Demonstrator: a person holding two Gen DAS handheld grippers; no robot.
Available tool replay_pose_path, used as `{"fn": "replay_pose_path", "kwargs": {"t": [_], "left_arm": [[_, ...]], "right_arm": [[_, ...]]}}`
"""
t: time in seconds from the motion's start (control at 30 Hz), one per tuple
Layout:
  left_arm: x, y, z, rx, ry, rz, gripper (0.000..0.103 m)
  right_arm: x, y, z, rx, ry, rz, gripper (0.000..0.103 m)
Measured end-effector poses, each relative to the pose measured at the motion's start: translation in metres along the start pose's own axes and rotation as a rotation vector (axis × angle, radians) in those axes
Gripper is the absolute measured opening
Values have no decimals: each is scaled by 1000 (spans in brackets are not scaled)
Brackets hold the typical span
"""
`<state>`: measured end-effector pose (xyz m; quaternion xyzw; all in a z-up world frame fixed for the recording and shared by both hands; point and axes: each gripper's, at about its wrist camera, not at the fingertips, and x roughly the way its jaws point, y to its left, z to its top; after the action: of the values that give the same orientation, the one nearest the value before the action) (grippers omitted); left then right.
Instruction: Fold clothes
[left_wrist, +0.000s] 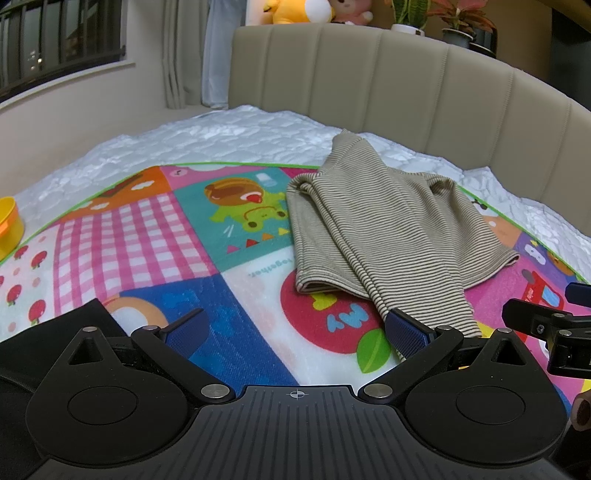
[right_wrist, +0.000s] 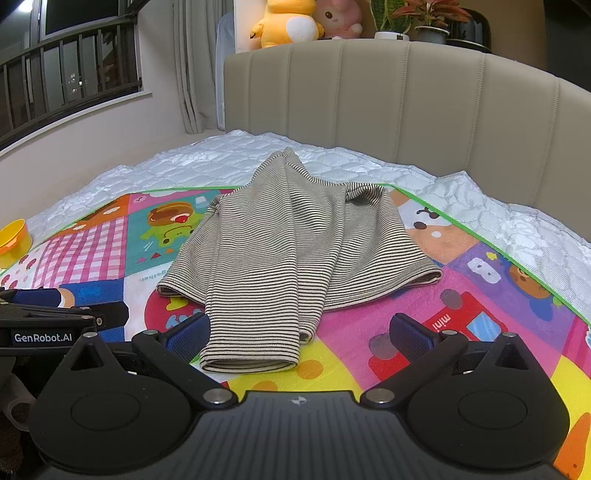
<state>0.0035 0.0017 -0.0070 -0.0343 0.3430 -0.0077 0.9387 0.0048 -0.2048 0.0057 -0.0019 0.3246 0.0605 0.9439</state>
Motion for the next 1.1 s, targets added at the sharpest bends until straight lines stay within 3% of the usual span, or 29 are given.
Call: {"fn": "replay_pose_path", "kwargs": {"t": [0.37,0.67,0.83,0.93,1.1], "left_arm": [[0,-1,0,4,-1,1,103],[29,6,20,-54,98,-66,103],[50,7,35,-76,148,-105,103],[76,0,52,-47,150,-131,103],[129,-11,75,-35,189,-199,103]], "right_arm": [[0,1,0,-2,11,1,103],[15,-13,10,55,82,66,103],[52,-37,28,46,112,37,103],[86,-63,41,106,134,26,103],[141,-94,72,155,48,-36,103]]}}
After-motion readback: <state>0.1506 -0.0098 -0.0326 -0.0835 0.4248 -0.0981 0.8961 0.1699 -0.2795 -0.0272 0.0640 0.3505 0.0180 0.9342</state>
